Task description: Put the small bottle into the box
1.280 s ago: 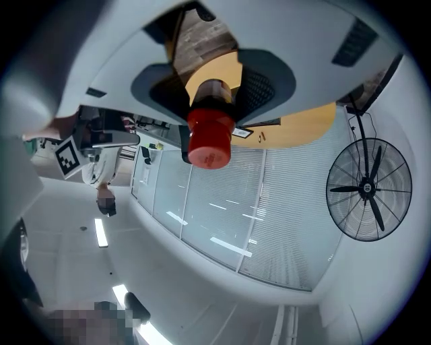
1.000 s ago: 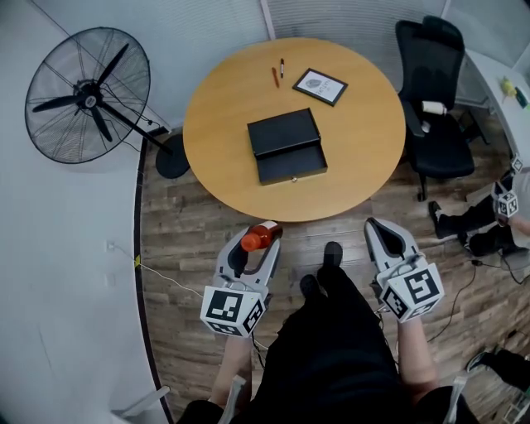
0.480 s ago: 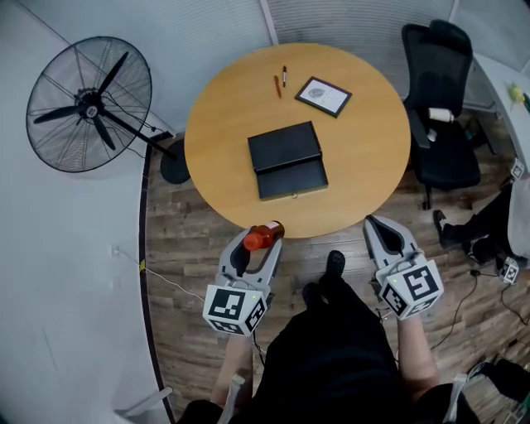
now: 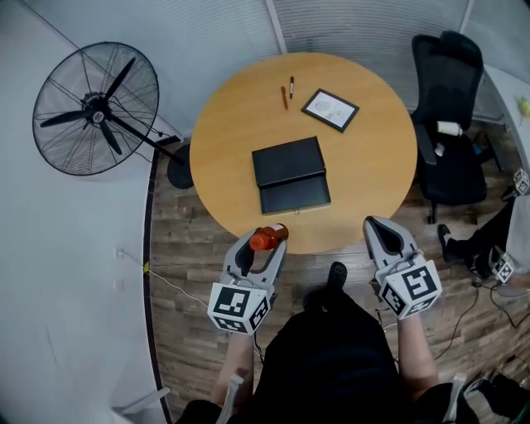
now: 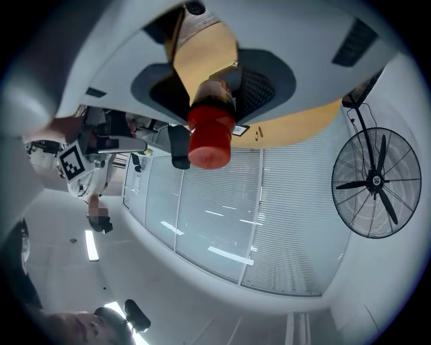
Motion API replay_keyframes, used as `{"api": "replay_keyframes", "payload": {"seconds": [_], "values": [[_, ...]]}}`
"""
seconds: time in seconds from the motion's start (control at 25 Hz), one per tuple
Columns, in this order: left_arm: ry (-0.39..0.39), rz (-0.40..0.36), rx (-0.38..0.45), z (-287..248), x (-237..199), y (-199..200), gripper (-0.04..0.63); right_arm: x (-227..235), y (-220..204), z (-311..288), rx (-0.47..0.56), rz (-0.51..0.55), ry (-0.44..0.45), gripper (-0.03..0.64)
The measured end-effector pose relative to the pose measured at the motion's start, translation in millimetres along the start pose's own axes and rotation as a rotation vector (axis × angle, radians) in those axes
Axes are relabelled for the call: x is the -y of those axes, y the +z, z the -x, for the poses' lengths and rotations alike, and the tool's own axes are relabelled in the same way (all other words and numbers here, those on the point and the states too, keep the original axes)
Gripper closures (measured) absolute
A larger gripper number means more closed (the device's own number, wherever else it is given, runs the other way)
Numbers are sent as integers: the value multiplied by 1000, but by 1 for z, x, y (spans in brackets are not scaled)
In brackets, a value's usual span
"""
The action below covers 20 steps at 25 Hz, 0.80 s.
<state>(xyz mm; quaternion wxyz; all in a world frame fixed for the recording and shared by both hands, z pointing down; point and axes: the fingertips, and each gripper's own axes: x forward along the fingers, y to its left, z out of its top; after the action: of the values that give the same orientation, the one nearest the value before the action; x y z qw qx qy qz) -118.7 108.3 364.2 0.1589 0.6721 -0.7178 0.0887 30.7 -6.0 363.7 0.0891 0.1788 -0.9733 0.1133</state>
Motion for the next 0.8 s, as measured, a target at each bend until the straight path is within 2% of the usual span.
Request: {"api": "replay_keyframes", "payload": {"seconds": [0.8], "values": [[16, -25, -51, -54, 21, -4, 387, 48, 4, -9, 14, -6, 39, 607]]}}
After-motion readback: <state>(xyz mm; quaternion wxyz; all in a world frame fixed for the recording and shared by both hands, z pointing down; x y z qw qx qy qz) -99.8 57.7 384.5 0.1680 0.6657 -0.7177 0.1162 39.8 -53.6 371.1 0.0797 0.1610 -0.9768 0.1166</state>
